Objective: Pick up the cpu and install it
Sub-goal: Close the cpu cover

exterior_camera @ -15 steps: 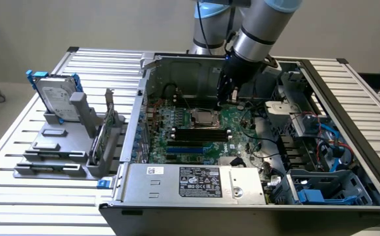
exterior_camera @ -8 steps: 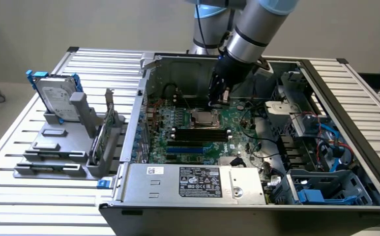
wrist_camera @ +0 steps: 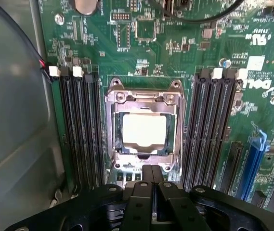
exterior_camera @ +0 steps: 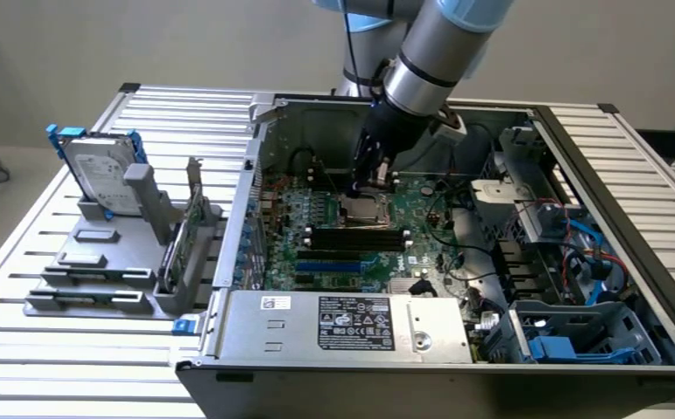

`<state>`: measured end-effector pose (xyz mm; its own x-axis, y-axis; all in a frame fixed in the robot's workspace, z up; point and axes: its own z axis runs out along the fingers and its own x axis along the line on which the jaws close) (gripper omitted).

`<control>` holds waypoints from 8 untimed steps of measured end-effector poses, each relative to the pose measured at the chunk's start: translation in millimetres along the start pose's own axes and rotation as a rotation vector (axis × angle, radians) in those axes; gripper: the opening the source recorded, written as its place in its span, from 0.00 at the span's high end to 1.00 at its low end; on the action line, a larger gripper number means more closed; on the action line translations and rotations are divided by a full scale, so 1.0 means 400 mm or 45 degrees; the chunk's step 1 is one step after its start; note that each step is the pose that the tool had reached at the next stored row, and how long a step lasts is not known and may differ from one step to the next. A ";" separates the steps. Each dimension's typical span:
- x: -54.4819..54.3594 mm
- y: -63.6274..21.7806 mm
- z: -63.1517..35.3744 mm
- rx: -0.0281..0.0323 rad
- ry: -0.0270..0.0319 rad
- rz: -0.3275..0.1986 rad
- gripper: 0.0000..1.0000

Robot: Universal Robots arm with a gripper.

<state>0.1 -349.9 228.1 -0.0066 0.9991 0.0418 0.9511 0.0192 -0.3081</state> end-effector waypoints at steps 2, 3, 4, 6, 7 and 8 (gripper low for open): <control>0.000 -0.002 0.006 0.0018 0.0002 0.000 0.89; 0.000 -0.003 0.009 0.0021 0.0004 0.000 0.89; 0.000 -0.004 0.011 0.0027 0.0011 0.000 0.89; 0.001 -0.009 0.015 0.0060 0.0022 0.000 0.89; 0.001 -0.012 0.017 0.0078 0.0028 -0.001 0.89; 0.001 -0.015 0.020 0.0090 0.0036 -0.001 0.89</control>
<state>-7.9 -349.4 222.4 -0.0063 0.9990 0.0447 0.9489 0.0201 -0.3149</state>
